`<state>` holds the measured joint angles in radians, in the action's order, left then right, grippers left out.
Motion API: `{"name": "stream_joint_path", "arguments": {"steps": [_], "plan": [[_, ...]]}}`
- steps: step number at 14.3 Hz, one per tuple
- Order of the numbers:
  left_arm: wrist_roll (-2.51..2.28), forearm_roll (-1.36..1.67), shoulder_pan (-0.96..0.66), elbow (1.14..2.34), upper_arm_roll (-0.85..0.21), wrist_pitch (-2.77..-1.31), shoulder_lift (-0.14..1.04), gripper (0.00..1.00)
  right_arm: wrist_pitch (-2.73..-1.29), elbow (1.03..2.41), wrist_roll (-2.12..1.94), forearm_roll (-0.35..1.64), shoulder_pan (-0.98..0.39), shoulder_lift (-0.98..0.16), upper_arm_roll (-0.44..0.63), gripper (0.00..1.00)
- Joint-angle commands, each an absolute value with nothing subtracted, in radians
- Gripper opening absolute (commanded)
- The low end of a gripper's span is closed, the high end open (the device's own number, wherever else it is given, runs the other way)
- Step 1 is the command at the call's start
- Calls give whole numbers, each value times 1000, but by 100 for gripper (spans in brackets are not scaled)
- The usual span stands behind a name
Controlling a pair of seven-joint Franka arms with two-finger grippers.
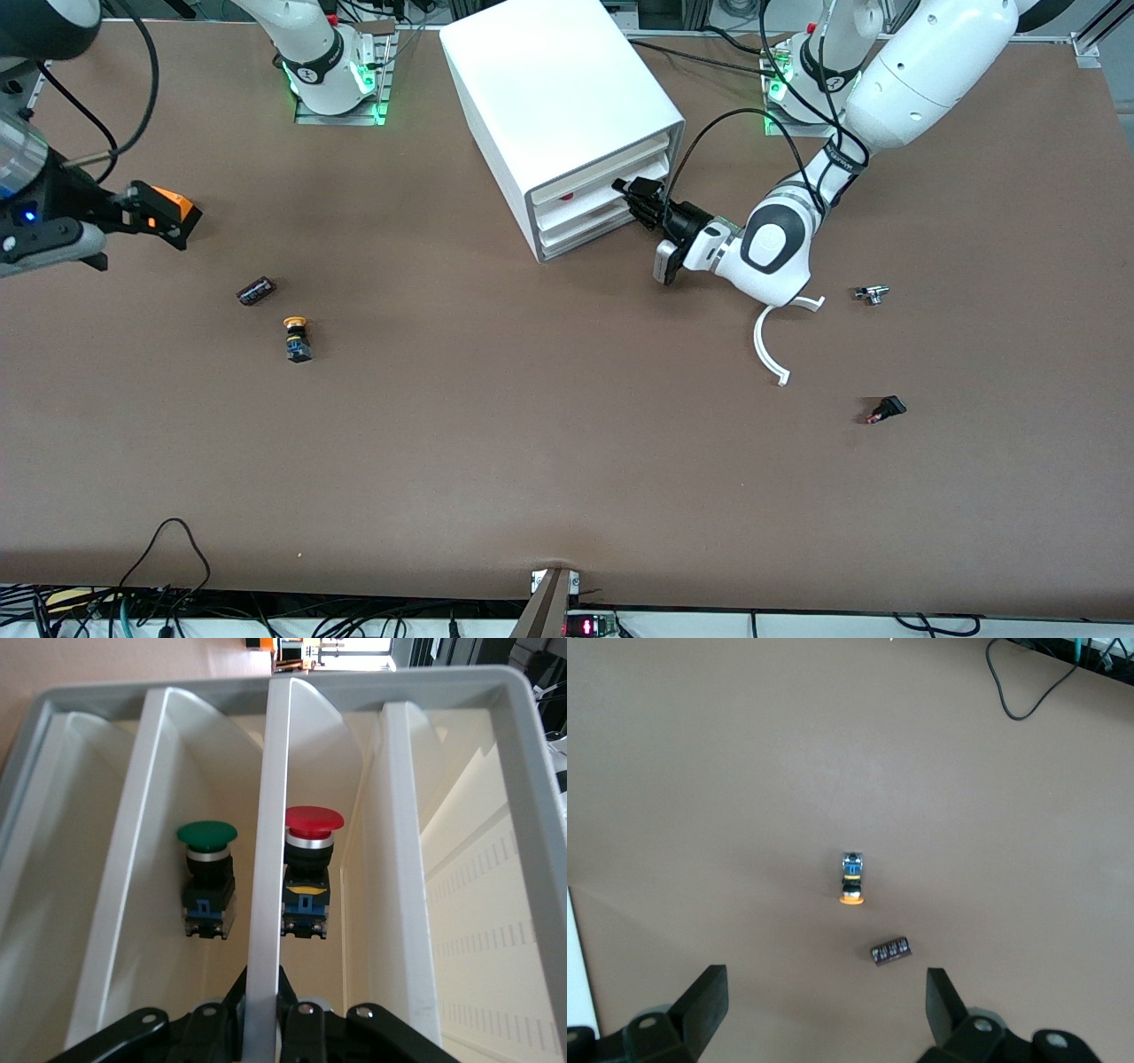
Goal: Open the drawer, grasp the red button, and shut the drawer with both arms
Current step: 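Pull the drawer open with the left gripper, then reach the right gripper into the open drawer toward the red button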
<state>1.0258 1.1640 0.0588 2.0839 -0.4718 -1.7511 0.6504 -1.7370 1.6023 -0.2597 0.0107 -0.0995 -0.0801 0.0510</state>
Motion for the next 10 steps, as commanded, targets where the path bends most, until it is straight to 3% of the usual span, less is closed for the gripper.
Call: {"name": "stream_joint_path", "arguments": {"steps": [1,10], "plan": [[1032,1193,84,2046,-465,-1743,644,11,-1749,1577,-259,8,-106,-121,49,99],[1016,1190,98,1993,-400,-1738,644,12,-1744,1582,-255,11,-199,-175,46,99]]}}
